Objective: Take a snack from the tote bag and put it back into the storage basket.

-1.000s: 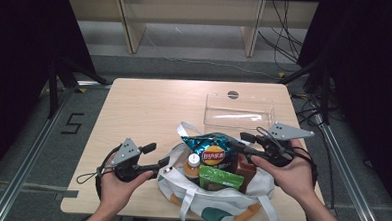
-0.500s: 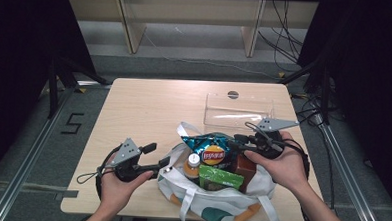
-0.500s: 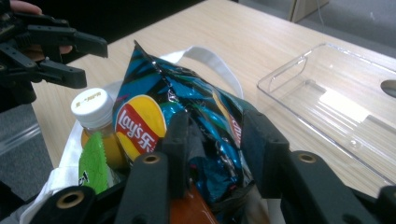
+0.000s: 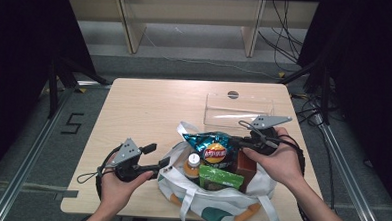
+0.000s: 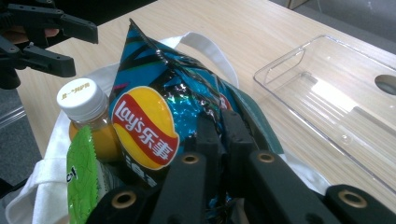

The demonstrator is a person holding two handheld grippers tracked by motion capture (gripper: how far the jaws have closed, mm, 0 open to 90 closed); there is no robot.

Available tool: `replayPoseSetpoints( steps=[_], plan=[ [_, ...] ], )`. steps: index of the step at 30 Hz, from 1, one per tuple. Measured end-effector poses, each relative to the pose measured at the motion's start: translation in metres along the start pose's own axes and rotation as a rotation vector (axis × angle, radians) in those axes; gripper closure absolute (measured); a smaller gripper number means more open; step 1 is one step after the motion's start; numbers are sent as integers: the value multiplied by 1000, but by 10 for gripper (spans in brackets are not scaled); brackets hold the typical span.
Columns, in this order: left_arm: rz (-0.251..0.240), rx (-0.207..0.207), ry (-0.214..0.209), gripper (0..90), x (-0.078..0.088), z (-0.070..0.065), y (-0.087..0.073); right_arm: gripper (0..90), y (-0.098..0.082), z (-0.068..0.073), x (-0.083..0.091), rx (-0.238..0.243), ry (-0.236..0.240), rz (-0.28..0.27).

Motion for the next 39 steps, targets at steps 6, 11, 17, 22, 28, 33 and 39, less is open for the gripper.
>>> replayPoseSetpoints(
  steps=[6, 11, 17, 22, 28, 33, 39],
  plan=[
    [8, -1, 9, 314, 0, 0, 0, 900, -1, 1, 0, 23, -11, 8],
    [11, -1, 4, 316, 0, 0, -1, 900, -2, 3, 3, 19, -18, -23],
    [16, -1, 0, 316, -1, 0, -1, 900, 3, 6, 10, 49, -25, -62],
    [22, -1, -1, 316, -2, -1, -2, 900, 9, 7, 15, 58, -49, -125],
    [13, 14, -5, 316, -4, -1, -2, 900, 13, 8, 24, 44, -51, -149],
    [14, 3, -9, 316, -3, -1, -2, 900, 14, 8, 25, 58, -48, -170],
    [18, 4, -2, 317, -2, -1, -2, 900, 17, 11, 31, 38, -36, -207]
  ],
)
Point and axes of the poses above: each handheld gripper's, and its own axes: x roughly backward along the jaws, y roughly out of its top, z roughly to its left, the point moved 3 cm from there along -x, roughly forward along the jaws, and after that the axes turned 4 degrees about -x, right-handed, at the moved point
